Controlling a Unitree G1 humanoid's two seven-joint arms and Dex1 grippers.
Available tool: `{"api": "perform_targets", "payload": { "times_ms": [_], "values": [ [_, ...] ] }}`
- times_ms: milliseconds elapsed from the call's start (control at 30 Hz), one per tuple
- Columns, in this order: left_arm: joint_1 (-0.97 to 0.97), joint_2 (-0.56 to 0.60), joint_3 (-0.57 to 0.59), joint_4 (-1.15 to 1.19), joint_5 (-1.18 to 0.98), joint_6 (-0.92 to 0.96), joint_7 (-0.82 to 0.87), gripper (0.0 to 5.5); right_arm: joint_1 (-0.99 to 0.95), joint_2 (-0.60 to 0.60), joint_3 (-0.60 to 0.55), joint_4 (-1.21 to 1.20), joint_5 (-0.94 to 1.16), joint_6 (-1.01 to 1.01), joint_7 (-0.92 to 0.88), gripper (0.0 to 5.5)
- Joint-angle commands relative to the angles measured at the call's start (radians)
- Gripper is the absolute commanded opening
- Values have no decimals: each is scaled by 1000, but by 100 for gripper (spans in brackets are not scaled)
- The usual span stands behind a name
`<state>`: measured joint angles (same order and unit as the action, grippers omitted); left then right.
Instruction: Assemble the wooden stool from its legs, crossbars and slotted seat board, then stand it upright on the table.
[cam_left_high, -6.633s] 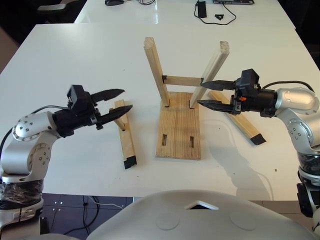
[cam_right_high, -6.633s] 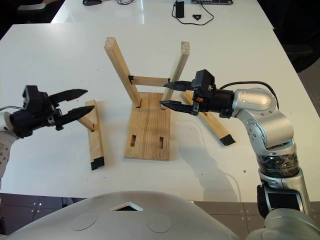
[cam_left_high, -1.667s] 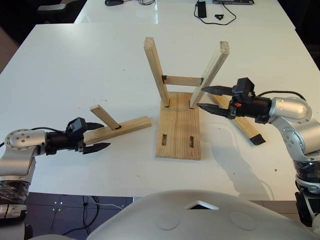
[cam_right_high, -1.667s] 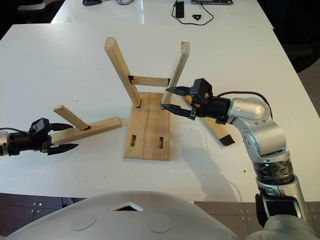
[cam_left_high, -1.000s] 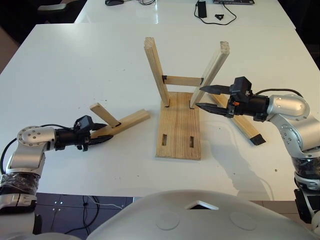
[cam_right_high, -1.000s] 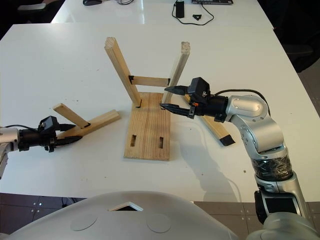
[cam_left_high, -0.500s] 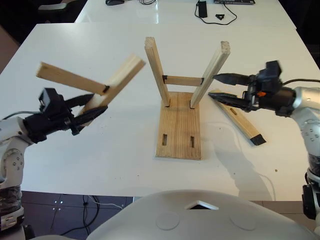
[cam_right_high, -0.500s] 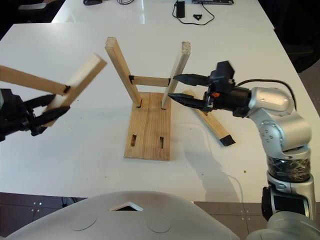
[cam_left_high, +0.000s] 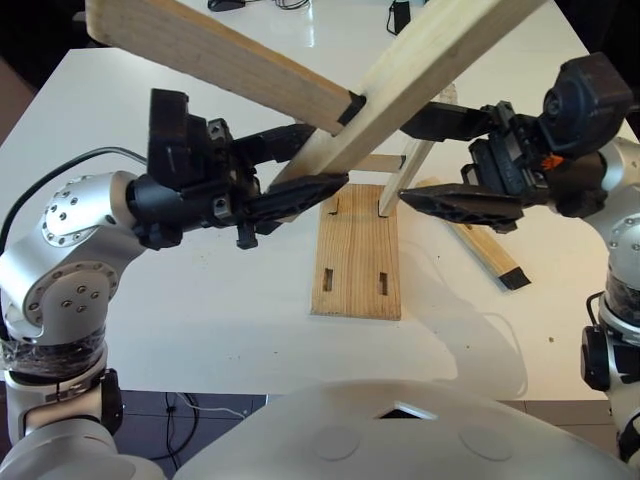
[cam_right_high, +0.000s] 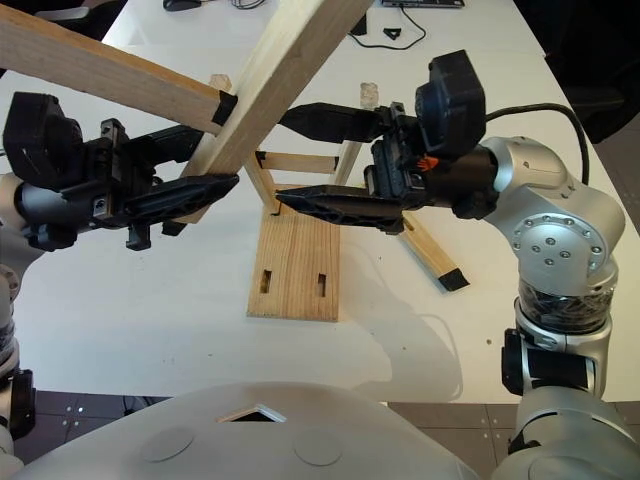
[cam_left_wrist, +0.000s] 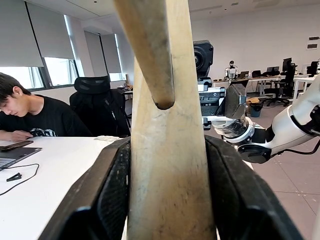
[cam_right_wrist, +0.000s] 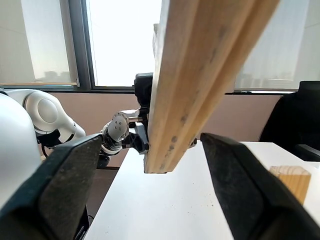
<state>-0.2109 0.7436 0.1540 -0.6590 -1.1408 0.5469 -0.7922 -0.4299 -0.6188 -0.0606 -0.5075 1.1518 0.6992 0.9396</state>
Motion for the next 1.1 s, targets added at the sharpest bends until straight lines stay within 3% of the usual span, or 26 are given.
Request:
{"api": "perform_targets", "payload": {
  "times_ms": [33, 300, 633, 933, 967, 1100],
  "values": [
    [-31, -5, -37, -7, 19, 18, -17, 201, -41, 29, 43, 2, -58, -21, 6, 361],
    [-14, -11, -78, -20, 51, 30, -44, 201, -60, 66, 79, 20, -116, -43, 39, 361],
    [4, -22, -100, 19, 98, 31, -50, 201, -51, 63, 71, 16, -127, -42, 79, 205],
    [8, -29, -122, 50, 178, 24, -44, 201, -52, 42, 47, 41, -171, -54, 105, 204],
    [14, -25, -123, 48, 178, 29, -48, 237, -57, 41, 41, 47, -174, -55, 106, 204],
    [49, -12, -151, 48, 256, 11, -76, 294, -67, 31, 14, 61, -178, -57, 108, 200]
  ]
}}
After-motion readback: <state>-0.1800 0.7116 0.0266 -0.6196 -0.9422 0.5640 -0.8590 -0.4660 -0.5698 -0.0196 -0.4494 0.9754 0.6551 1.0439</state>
